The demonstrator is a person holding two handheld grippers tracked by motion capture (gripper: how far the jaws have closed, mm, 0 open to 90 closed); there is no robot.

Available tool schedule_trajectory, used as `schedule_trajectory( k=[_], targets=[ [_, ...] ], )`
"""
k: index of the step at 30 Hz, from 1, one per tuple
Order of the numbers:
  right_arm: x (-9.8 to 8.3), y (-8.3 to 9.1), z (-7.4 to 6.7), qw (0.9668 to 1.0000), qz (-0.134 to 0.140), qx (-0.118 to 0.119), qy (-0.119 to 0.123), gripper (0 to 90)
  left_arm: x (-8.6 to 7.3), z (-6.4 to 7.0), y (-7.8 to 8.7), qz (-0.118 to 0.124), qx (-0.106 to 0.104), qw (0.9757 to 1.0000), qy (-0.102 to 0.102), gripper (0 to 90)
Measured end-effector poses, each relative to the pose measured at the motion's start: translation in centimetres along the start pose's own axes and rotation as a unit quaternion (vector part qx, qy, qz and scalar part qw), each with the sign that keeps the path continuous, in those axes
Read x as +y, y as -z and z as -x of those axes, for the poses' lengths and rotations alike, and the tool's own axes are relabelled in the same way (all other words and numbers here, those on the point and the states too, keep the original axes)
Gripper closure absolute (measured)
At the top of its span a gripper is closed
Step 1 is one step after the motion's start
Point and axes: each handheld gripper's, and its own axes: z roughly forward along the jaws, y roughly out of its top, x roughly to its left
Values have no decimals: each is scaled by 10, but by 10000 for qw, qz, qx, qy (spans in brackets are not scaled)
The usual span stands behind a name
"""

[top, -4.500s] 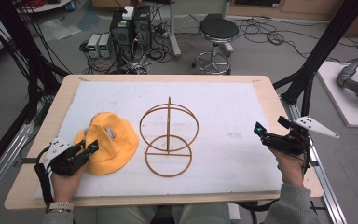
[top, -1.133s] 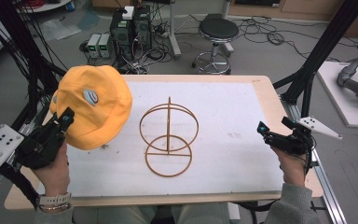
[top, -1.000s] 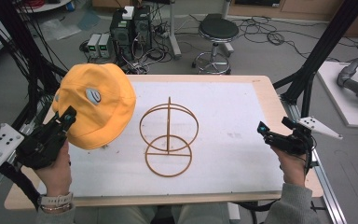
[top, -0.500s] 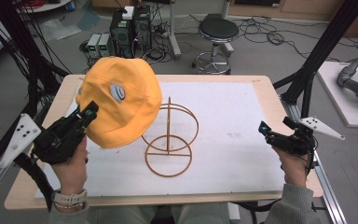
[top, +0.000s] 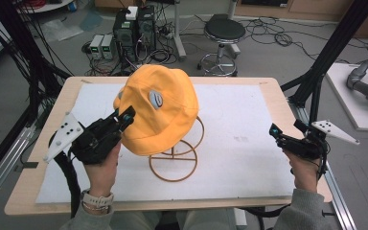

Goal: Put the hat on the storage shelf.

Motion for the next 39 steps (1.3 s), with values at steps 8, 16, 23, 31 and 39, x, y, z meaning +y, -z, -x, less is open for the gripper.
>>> schedule_trajectory(
  k=[8, 16, 23, 31, 39],
  targets=[
    [1, 2, 1, 10000, 37, -20, -39, 13, -7, 7, -11, -201, -175, 9996, 14, 876],
    [1, 3, 3, 10000, 52, -38, -42, 13, -15, 14, -20, -408, -239, 9989, -72, 874],
    [0, 3, 4, 10000, 42, -42, -58, 13, -19, 18, -22, -530, -237, 9982, -145, 865],
    [0, 3, 4, 10000, 50, -62, -51, 13, -24, 21, -22, -568, -227, 9979, -203, 857],
    [0, 3, 5, 10000, 52, -60, -54, 13, -29, 19, -20, -518, -212, 9983, -172, 833]
  ],
)
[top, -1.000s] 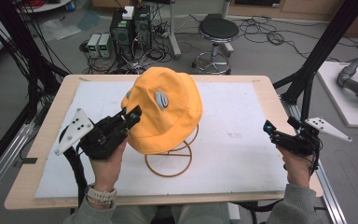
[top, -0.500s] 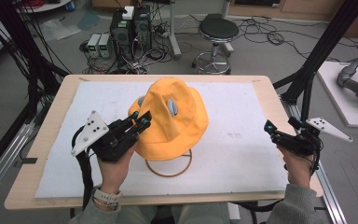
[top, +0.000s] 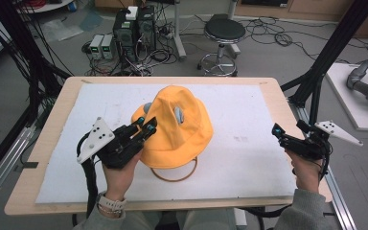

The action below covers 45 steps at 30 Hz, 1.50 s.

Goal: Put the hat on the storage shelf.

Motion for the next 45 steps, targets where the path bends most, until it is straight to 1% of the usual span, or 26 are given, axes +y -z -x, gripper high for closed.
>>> schedule_trajectory(
  k=[3, 8, 10, 12, 14, 16, 18, 21, 24, 26, 27, 30, 31, 33, 34, 36, 37, 39, 40, 41, 44, 45],
  targets=[
    [0, 0, 0, 10000, -20, -5, -18, 13, 0, 1, 0, 9, 52, 10000, -79, 796],
    [0, 0, 1, 10000, -10, -15, -7, 13, -2, 1, 0, 22, 91, 9999, -82, 746],
    [0, 0, 1, 10000, -13, -11, -23, 13, -3, 0, 1, 56, 133, 9999, -82, 727],
    [0, 0, 1, 10000, -14, -12, -21, 13, -3, 0, 1, 97, 150, 9998, -66, 676],
    [0, 0, 1, 10000, -14, -14, -22, 13, -4, 0, 2, 158, 117, 9998, -64, 638],
    [0, 0, 1, 10000, -16, -12, -28, 13, -4, 0, 2, 190, 166, 9997, -72, 603],
    [-1, 0, 1, 10000, -7, -21, -37, 13, -4, -1, 3, 217, 173, 9996, -93, 588],
    [0, 0, 1, 10000, -7, -16, -17, 13, -4, -1, 4, 277, 213, 9994, -67, 543],
    [0, 0, 1, 10000, -7, -13, 0, 13, -4, -1, 6, 361, 229, 9990, -86, 501],
    [0, 0, 1, 10000, -14, -19, -5, 13, -4, -1, 7, 368, 232, 9990, -98, 480],
    [-1, 0, 1, 10000, -13, -32, 7, 13, -4, -1, 8, 377, 207, 9990, -82, 465],
    [-1, 0, 0, 10000, -32, -31, 0, 13, -3, -2, 10, 423, 224, 9988, -63, 438],
    [-1, 0, 0, 10000, -42, -26, -29, 13, -2, -3, 11, 464, 225, 9987, -32, 428],
    [-1, -1, 0, 10000, -36, -26, -4, 13, -1, -4, 13, 534, 210, 9984, -2, 412],
    [-1, -1, 0, 10000, -32, -23, 2, 13, -1, -5, 13, 562, 190, 9982, 10, 390],
    [-1, -1, 0, 10000, -39, -33, 7, 13, 0, -5, 14, 592, 221, 9980, 7, 323],
    [-1, -1, 0, 10000, -40, -35, 7, 13, 0, -6, 15, 620, 257, 9977, 3, 305],
    [-1, -1, 0, 10000, -40, -28, -4, 13, 1, -6, 16, 652, 258, 9975, -31, 239],
    [-1, 0, 0, 10000, -37, -30, 2, 13, 1, -6, 16, 658, 246, 9975, -50, 169],
    [-1, 0, 0, 10000, -37, -28, 1, 13, 1, -7, 17, 694, 237, 9973, -68, 138],
    [-1, -1, 0, 10000, -37, -37, 1, 13, 3, -8, 19, 704, 260, 9971, -124, 130],
    [-1, -1, 0, 10000, -46, -33, -15, 13, 3, -9, 20, 714, 302, 9969, -129, 129]
  ],
)
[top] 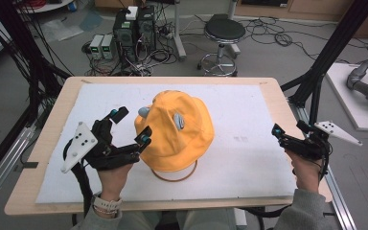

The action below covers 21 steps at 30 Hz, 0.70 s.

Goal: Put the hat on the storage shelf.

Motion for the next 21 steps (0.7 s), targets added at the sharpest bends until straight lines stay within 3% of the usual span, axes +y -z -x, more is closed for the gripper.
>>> schedule_trajectory(
  k=[6, 9, 14, 21],
  targets=[
    [0, 0, 1, 10000, 12, 1, 12, 13, 6, -11, 9, 42, 204, 9998, 29, 103],
    [0, 1, 1, 10000, 18, -8, 9, 13, 9, -17, 16, 72, 428, 9990, -50, 65],
    [0, 0, 1, 10000, 9, -18, -2, 13, 16, -27, 30, 162, 483, 9987, -84, 58],
    [-1, -1, 0, 10000, -14, -24, -2, 13, 23, -41, 50, 70, 722, 9972, -201, 17]
  ],
)
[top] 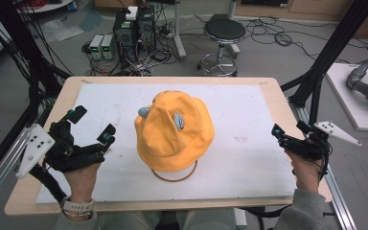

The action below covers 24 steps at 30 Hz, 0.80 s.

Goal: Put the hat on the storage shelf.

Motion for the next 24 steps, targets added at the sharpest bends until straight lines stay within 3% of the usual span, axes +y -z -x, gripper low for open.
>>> schedule_trajectory(
  k=[6, 11, 15, 19, 23, 24],
  targets=[
    [-1, -1, -1, 10000, -28, 6, 24, 13, -1, -14, 16, -179, 201, 9995, -166, 17],
    [-1, -1, -2, 10000, -19, 5, 48, 13, -9, -30, 31, -294, 455, 9985, -107, 17],
    [-1, -1, -2, 10000, -16, 10, 48, 13, -15, -42, 40, -531, 625, 9962, -288, 17],
    [-1, -1, -3, 10000, -16, 4, 45, 13, -26, -57, 49, -626, 777, 9948, -220, 17],
    [-2, -2, -3, 10000, -47, 18, 73, 13, -39, -71, 59, -789, 998, 9912, -352, 17],
    [-2, -3, -4, 10000, -52, 24, 76, 13, -40, -72, 60, -783, 1001, 9913, -330, 17]
  ],
)
